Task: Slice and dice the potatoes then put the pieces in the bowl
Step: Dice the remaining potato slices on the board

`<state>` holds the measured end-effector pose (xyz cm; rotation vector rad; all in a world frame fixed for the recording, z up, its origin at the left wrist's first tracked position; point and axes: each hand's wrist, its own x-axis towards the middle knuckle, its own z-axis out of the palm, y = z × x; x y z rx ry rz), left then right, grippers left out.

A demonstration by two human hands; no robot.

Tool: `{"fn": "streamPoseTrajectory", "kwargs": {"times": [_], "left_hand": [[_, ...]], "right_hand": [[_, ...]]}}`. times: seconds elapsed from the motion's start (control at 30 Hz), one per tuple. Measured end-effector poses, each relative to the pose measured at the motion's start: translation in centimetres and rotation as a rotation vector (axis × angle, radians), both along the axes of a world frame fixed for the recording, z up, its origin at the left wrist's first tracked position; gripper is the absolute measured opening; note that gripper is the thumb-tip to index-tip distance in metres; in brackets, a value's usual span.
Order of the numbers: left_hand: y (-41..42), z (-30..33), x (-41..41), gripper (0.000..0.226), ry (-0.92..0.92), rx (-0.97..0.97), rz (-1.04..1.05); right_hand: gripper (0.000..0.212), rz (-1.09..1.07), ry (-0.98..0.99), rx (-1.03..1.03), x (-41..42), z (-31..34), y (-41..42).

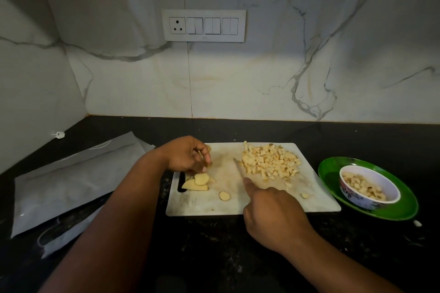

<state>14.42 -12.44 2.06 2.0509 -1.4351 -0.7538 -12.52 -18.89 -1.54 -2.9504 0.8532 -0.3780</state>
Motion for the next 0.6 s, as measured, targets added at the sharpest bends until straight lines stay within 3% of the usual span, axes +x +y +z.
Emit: {"fn": "streamPoseTrajectory", "kwargs": {"times": [0.23, 0.4, 0.6], "left_hand": [[-1.1, -0.8, -0.6, 0.010, -0.202, -0.237, 0.214], [-3.0, -1.7, -1.8, 0.029, -0.377, -0.125, 0.047], [-3.5, -1.7, -2.9, 0.040, -0.373, -0.079, -0.034]], "right_hand": [[0.063, -0.032, -0.109, 0.015, 0.1, 0.0, -0.1], [0.060, 0.017, -0.217, 0.131, 0.2, 0.3, -0.4], [0.059, 0.068, -0.373, 0.268, 0.1, 0.3, -1.1]]}}
